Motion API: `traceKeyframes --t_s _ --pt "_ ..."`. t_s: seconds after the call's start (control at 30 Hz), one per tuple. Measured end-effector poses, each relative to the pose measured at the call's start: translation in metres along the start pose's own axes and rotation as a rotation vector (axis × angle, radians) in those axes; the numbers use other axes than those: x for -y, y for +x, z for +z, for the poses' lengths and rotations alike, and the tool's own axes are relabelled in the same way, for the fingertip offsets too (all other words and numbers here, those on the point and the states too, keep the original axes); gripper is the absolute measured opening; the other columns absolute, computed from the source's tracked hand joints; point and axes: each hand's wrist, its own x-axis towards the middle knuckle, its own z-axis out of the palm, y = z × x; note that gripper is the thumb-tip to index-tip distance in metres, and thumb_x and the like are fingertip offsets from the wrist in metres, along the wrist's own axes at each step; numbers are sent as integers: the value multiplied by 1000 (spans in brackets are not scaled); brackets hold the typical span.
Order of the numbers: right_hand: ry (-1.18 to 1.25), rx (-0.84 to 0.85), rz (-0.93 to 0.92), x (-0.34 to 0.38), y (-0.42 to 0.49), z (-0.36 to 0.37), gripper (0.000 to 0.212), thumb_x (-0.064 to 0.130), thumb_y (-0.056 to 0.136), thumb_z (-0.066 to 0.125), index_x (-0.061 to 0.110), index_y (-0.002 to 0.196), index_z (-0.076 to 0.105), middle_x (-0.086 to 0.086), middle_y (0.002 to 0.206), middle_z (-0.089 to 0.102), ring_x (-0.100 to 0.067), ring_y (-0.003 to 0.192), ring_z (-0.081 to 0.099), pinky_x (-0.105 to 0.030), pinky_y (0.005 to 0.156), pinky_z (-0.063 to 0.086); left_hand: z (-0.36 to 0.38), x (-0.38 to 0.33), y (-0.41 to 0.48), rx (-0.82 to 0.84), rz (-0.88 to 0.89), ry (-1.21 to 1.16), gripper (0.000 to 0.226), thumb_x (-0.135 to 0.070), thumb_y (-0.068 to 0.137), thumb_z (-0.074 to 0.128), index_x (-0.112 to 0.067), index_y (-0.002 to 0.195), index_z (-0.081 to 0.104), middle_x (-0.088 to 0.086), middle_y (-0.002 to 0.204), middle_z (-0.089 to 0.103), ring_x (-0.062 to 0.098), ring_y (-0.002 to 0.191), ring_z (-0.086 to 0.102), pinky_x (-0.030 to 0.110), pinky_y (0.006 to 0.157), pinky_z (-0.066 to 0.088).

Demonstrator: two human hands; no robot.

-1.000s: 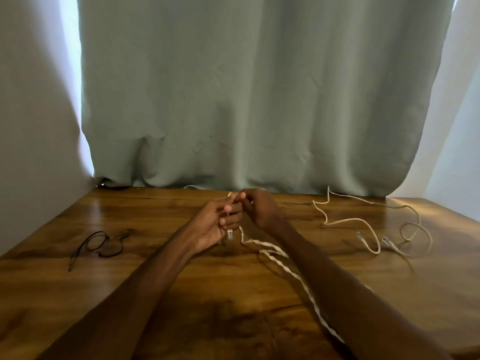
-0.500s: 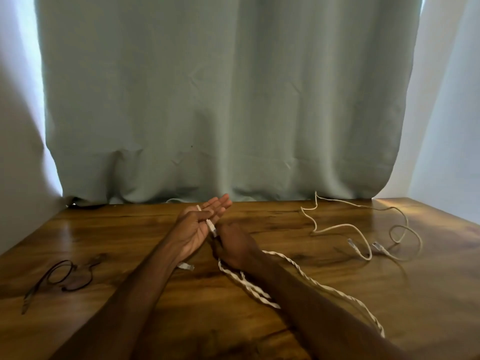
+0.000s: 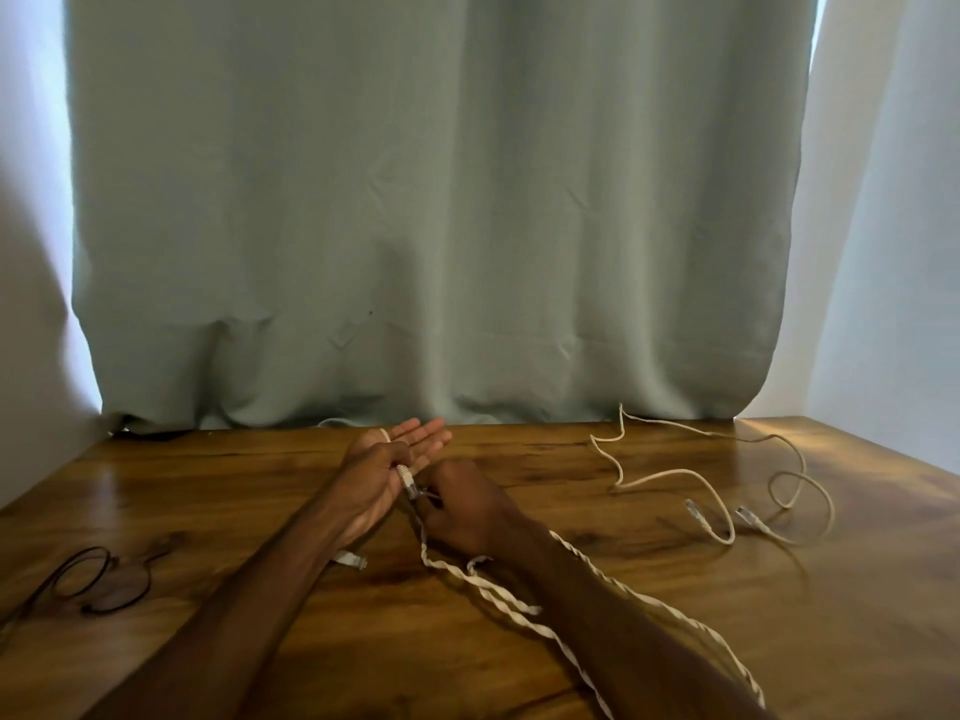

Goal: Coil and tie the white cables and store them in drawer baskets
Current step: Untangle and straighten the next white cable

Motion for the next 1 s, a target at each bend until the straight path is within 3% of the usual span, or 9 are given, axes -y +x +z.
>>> traceKeyframes --t_s 0.17,0.3,0.4,0.5,0.6,0.7,0.8,0.87,1.0 --pt "37 34 19 0 -1 -6 10 24 94 63 21 94 73 14 78 63 0 65 53 -18 59 35 -2 1 5 -33 7 106 60 26 93 24 7 150 30 30 141 55 44 128 58 37 97 56" --pt "54 47 7 7 -6 -21 17 29 95 63 20 91 77 13 69 66 -1 57 55 -21 55 41 -4 -1 5 -82 50 191 59 23 97 29 4 153 28 26 146 53 40 130 57 36 99 53" --pt "62 50 -20 11 -7 -27 17 21 95 64 16 87 78 18 58 57 4 52 53 -11 50 33 -10 -8 6 -103 54 183 60 23 98 28 4 155 24 27 150 49 43 134 52 37 97 51" --pt "47 48 -43 15 -8 -28 15 17 94 65 15 94 80 10 70 70 8 54 54 -5 49 33 -11 -9 6 -88 40 160 64 26 96 27 3 156 21 30 151 45 48 137 48 30 83 59" --pt "74 48 -26 16 -9 -31 15 19 95 66 16 98 80 18 65 64 8 57 57 -4 50 35 -11 -5 7 -58 54 194 67 28 94 23 2 156 19 32 150 45 50 134 50 29 78 61" --pt "63 42 0 16 -10 -35 16 20 92 67 19 100 81 17 67 67 2 61 61 -8 50 39 -10 -2 9 -46 71 242 69 29 93 21 0 156 18 34 148 47 47 121 57 32 81 59" --pt "49 0 68 11 -7 -34 17 23 88 68 21 99 82 10 73 74 -6 63 64 -26 57 50 -13 -2 11 -39 127 329 65 26 97 22 -2 156 13 35 143 49 34 97 71 24 68 62" --pt "117 -29 113 8 -6 -36 15 24 88 70 20 95 83 14 68 71 -4 61 62 -26 58 48 -16 -1 12 -25 169 376 61 22 100 22 -3 155 12 31 131 57 22 77 77 23 66 61" --pt "185 -10 127 5 -5 -38 14 21 89 70 17 90 84 18 57 63 0 51 53 -21 53 38 -17 0 14 -54 201 487 50 12 105 26 -2 152 16 10 98 72 14 66 75 20 59 57"
